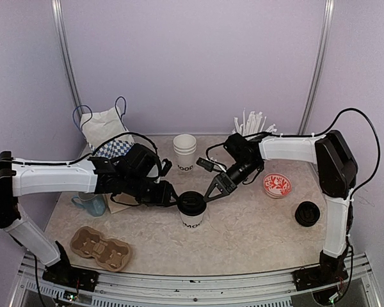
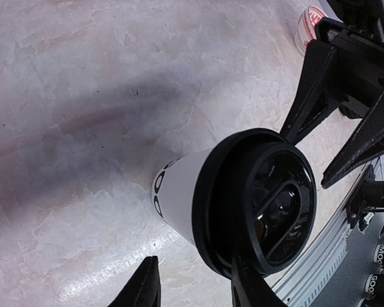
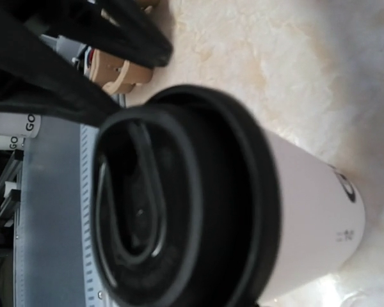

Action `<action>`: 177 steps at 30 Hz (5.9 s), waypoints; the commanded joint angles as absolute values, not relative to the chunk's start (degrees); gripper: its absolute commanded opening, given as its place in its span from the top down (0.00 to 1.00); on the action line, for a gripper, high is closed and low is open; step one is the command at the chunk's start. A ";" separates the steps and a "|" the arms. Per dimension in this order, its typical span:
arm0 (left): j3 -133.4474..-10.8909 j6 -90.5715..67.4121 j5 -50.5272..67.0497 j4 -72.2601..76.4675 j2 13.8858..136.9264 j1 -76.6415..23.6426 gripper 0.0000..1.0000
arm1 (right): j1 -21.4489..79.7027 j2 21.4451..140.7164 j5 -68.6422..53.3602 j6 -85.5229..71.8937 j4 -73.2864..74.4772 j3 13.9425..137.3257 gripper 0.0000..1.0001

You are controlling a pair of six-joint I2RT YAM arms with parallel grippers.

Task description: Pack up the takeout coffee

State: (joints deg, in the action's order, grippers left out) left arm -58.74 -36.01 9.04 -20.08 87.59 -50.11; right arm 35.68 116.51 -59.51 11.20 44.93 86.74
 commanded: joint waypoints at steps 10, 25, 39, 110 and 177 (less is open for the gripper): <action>-57.64 -36.21 10.94 -16.73 91.86 -48.98 0.62 | 36.29 119.71 -60.22 11.18 46.47 88.00 0.63; -56.45 -34.64 8.61 -23.19 95.69 -50.12 0.66 | 36.38 123.73 -47.38 7.03 44.76 83.86 0.77; -59.22 -34.01 6.57 -24.23 96.38 -51.68 0.67 | 38.32 121.51 -43.66 8.56 43.91 82.76 0.78; -64.34 4.22 -22.77 8.11 72.26 -47.90 0.02 | 50.87 112.90 -26.78 46.33 49.45 95.03 0.21; -65.86 4.63 -22.81 5.56 73.00 -48.51 0.02 | 33.17 124.71 -19.84 28.07 51.86 129.39 0.19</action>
State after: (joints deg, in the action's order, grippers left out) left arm -64.03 4.82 -23.20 5.58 73.08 -48.93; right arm 29.58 127.76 -23.46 25.93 54.00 126.93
